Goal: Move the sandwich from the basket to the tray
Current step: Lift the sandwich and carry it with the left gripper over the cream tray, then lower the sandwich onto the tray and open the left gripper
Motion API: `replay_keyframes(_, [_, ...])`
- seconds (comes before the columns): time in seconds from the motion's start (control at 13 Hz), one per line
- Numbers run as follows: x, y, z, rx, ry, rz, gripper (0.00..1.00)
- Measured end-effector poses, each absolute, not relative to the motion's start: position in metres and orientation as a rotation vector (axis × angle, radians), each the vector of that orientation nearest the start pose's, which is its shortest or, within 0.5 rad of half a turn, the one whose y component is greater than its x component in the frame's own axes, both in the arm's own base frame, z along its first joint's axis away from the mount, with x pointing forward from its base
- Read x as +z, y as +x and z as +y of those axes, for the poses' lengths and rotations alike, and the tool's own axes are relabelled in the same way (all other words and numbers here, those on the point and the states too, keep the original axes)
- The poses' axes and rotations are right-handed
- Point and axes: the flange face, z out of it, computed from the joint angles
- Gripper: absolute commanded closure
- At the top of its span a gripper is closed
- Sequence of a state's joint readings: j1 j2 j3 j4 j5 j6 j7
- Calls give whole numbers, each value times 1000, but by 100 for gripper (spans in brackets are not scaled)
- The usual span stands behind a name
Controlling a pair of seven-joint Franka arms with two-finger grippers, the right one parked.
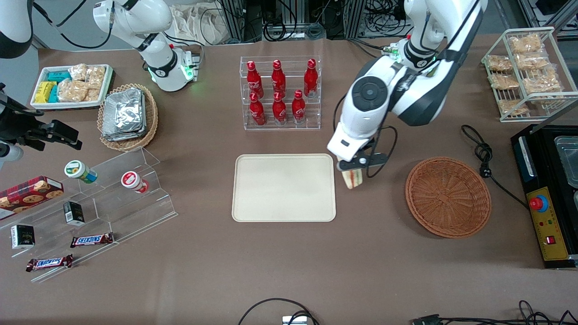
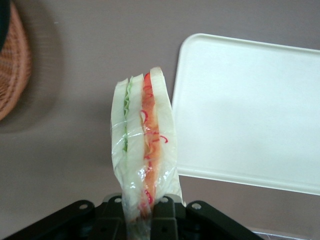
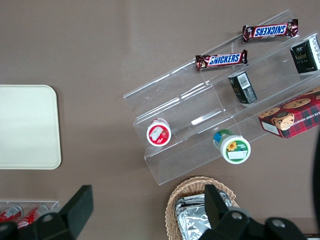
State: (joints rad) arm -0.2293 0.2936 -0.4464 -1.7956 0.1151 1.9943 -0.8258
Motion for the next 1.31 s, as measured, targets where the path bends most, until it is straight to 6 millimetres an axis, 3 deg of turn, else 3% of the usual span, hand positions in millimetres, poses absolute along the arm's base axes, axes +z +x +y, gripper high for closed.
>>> replay_keyframes(0.23, [362, 487, -401, 51, -3094, -30, 86])
replay_keyframes(0.62, [264, 490, -425, -60, -3056, 84, 83])
replay_keyframes(0.85, [251, 492, -431, -103, -3081, 86, 71])
replay_keyframes(0.92, [252, 492, -433, -120, -3084, 88, 64])
replay_keyframes(1.0, [252, 491, -434, -129, -3084, 95, 47])
replay_keyframes(1.08, [251, 490, -435, -138, -3077, 107, 42])
replay_keyframes(1.15, [248, 489, -436, -145, -3069, 110, 14])
replay_keyframes(1.23, [244, 489, -436, -146, -3068, 98, 0])
replay_keyframes(1.31, [242, 488, -437, -149, -3069, 89, 0])
